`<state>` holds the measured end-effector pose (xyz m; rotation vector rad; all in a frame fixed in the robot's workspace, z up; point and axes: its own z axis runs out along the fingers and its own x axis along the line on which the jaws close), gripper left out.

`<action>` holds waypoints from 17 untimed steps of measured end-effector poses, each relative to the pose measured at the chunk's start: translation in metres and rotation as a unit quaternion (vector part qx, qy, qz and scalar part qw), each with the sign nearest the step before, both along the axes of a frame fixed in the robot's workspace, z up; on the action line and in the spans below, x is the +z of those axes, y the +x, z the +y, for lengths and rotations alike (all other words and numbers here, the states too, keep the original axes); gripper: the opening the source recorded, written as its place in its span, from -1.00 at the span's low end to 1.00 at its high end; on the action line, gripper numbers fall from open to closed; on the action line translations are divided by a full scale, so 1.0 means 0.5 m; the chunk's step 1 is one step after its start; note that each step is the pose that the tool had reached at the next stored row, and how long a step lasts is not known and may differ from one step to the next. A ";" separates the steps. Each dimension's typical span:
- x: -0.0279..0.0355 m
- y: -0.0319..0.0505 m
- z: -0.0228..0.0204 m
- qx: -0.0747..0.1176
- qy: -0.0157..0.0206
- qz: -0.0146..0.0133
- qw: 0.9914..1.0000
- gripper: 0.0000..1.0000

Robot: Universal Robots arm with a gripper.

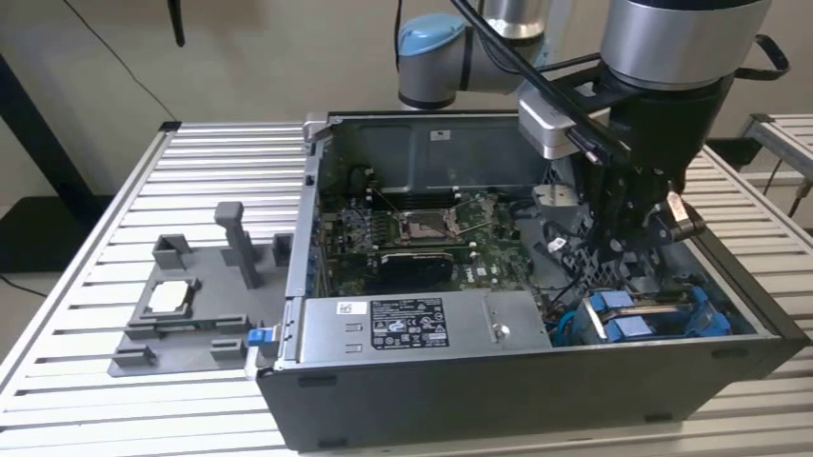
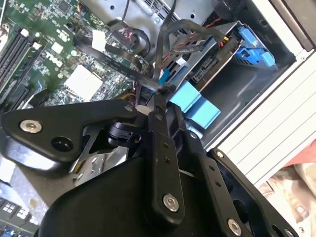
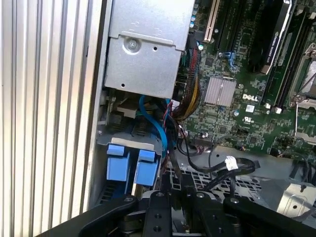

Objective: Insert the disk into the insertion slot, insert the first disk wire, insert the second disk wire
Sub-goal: 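Insert the second disk wire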

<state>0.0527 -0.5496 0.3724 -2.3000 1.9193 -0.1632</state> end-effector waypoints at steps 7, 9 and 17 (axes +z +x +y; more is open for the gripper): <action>-0.002 0.000 -0.0006 0.000 0.003 -0.002 1.000 -0.55; 0.011 0.000 -0.0010 0.000 0.004 -0.002 1.000 -0.55; 0.017 -0.002 0.0091 0.000 0.011 -0.014 1.000 -0.55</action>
